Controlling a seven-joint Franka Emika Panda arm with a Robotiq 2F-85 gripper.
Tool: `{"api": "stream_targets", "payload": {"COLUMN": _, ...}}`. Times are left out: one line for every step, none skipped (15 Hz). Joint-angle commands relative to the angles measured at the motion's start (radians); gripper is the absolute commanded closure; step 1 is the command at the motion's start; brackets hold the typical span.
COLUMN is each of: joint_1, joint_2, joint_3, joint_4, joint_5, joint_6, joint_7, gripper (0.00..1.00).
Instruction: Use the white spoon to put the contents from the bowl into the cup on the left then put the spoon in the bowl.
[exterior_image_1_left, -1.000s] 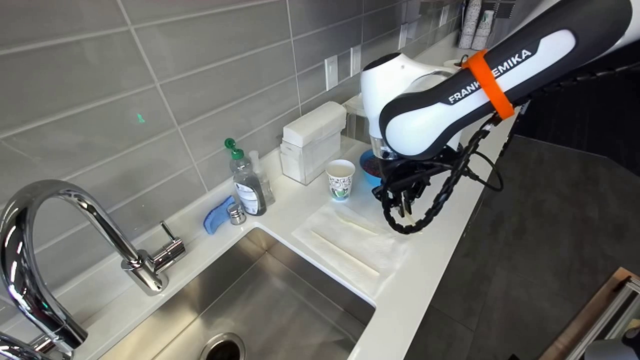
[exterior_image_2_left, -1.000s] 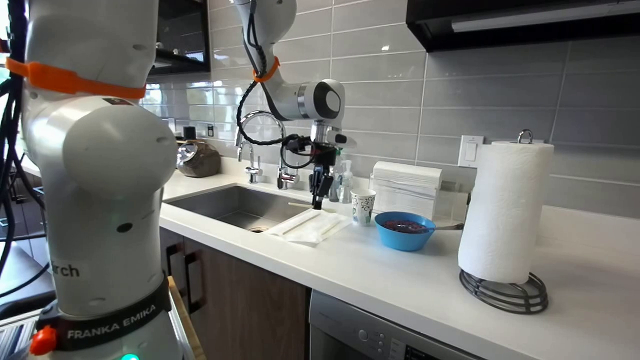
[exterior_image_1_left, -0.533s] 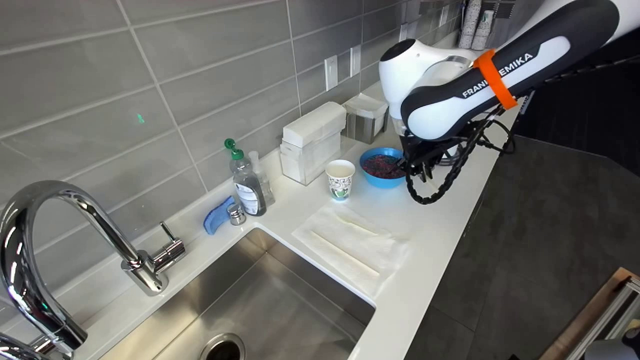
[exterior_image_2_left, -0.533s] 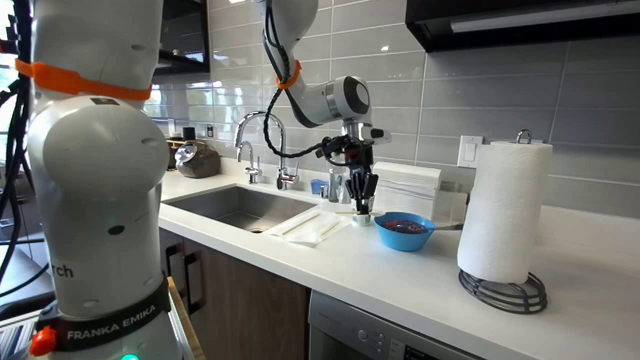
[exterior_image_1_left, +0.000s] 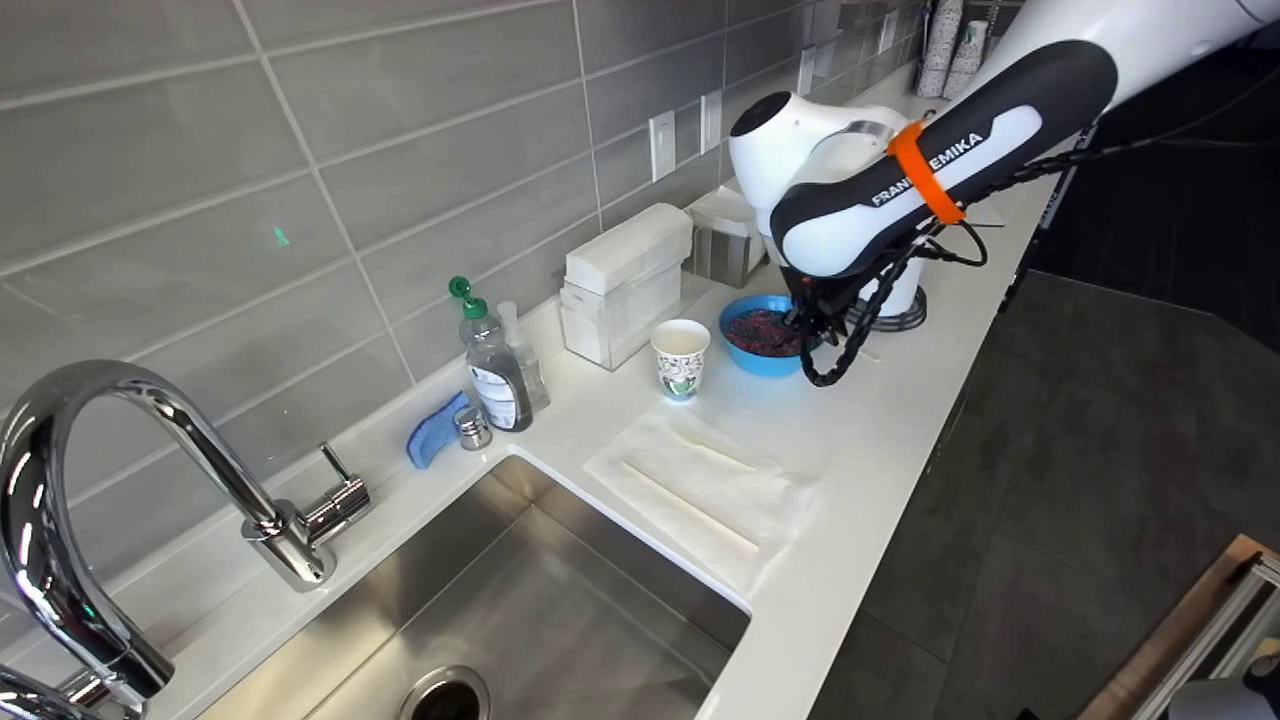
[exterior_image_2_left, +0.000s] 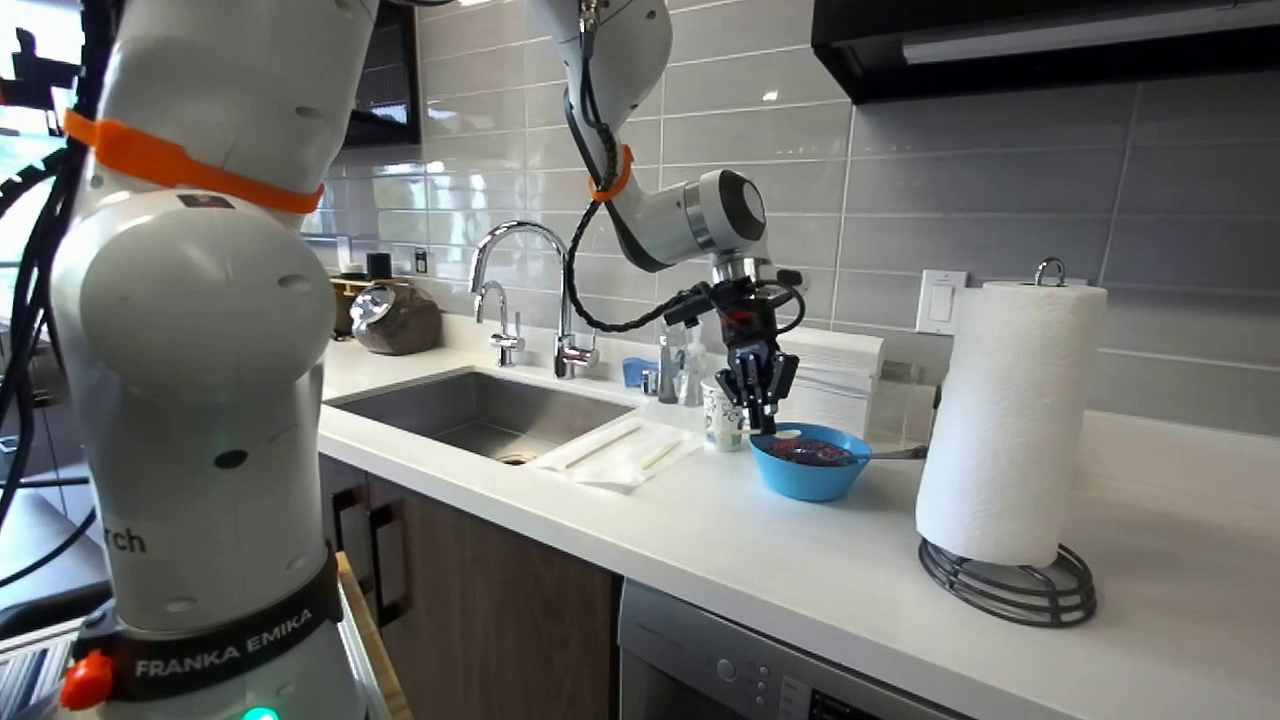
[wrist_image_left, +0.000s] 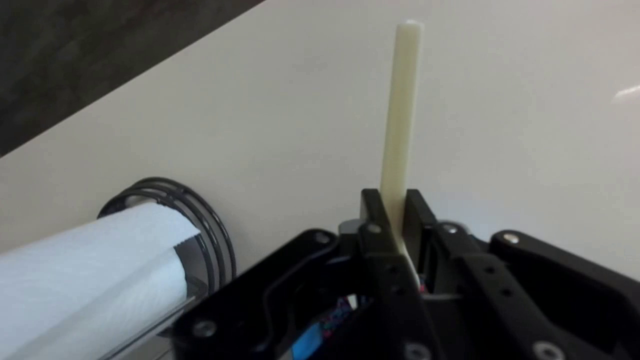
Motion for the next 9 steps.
{"api": "stream_targets", "payload": {"joint_1": 0.022, "joint_2": 0.103, "joint_3": -0.011, "joint_4": 0.136, "joint_5": -0.054, "joint_6": -0.049, "joint_7": -0.07, "gripper": 0.96}}
{"api": "stream_targets", "payload": {"joint_1": 0.026, "joint_2": 0.121, "joint_3": -0.013, "joint_4": 0.161, "joint_5": -0.067, "joint_6": -0.055, "joint_7": -0.085, "gripper": 0.96}}
{"api": "stream_targets", "payload": {"joint_1": 0.031, "joint_2": 0.141, "joint_3": -0.016, "joint_4": 0.189, "joint_5": -0.076, "joint_6": -0.067, "joint_7": -0.099, "gripper": 0.96}}
{"api": "stream_targets", "payload": {"joint_1": 0.037, "joint_2": 0.158, "joint_3": -0.019, "joint_4": 0.212, "joint_5": -0.083, "joint_6": -0.086, "joint_7": -0.11, "gripper": 0.96}}
{"api": "stream_targets", "payload": {"joint_1": 0.042, "joint_2": 0.177, "joint_3": -0.023, "joint_4": 0.236, "joint_5": -0.097, "joint_6": -0.104, "joint_7": -0.12, "gripper": 0.96}}
{"api": "stream_targets", "payload": {"joint_1": 0.048, "joint_2": 0.193, "joint_3": -0.027, "joint_4": 0.255, "joint_5": -0.114, "joint_6": -0.118, "joint_7": -0.129, "gripper": 0.96}}
{"api": "stream_targets", "payload": {"joint_1": 0.053, "joint_2": 0.209, "joint_3": -0.029, "joint_4": 0.274, "joint_5": -0.128, "joint_6": -0.132, "joint_7": -0.138, "gripper": 0.96}}
{"api": "stream_targets", "payload": {"joint_1": 0.057, "joint_2": 0.225, "joint_3": -0.031, "joint_4": 0.291, "joint_5": -0.145, "joint_6": -0.135, "joint_7": -0.146, "gripper": 0.96}}
{"api": "stream_targets", "payload": {"joint_1": 0.059, "joint_2": 0.232, "joint_3": -0.031, "joint_4": 0.297, "joint_5": -0.156, "joint_6": -0.122, "joint_7": -0.139, "gripper": 0.96}}
